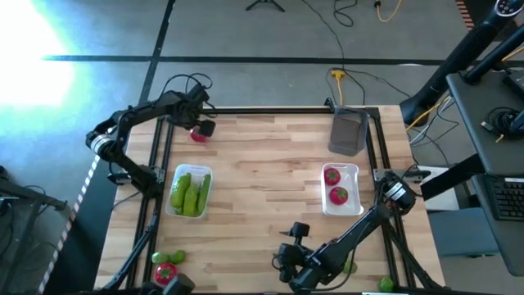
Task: Sort produce into baskets
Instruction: Put the tomato into the white bin
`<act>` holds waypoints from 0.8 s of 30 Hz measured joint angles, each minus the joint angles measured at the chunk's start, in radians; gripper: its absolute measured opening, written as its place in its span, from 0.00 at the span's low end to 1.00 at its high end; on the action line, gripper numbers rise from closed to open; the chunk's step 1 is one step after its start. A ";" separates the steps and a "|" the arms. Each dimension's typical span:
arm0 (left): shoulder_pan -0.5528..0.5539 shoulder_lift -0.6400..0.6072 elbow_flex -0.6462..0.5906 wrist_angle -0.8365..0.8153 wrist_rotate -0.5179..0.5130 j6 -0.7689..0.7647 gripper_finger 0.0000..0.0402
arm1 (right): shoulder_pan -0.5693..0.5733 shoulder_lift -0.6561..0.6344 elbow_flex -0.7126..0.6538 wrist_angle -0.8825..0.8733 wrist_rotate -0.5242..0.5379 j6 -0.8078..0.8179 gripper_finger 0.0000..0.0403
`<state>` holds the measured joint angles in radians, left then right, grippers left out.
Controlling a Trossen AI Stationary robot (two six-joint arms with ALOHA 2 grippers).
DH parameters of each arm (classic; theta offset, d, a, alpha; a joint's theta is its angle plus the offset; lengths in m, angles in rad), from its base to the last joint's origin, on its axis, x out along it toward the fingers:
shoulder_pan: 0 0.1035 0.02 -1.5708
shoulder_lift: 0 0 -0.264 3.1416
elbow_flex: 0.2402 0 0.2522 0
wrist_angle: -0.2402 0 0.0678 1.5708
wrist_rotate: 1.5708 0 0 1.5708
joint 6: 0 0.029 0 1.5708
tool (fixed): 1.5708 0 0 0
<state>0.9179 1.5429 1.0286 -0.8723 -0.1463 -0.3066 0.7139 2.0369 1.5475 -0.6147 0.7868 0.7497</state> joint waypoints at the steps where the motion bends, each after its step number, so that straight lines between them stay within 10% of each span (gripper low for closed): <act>1: 0.000 0.000 -0.012 0.013 0.000 -0.001 0.79 | 0.000 0.000 0.000 0.000 0.000 0.001 0.89; 24: -0.046 -0.037 -0.227 0.304 0.017 0.014 0.64 | -0.008 0.000 0.000 0.025 0.000 -0.006 0.89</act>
<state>0.8716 1.5059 0.8017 -0.5683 -0.1289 -0.2929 0.7059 2.0369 1.5471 -0.5900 0.7866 0.7439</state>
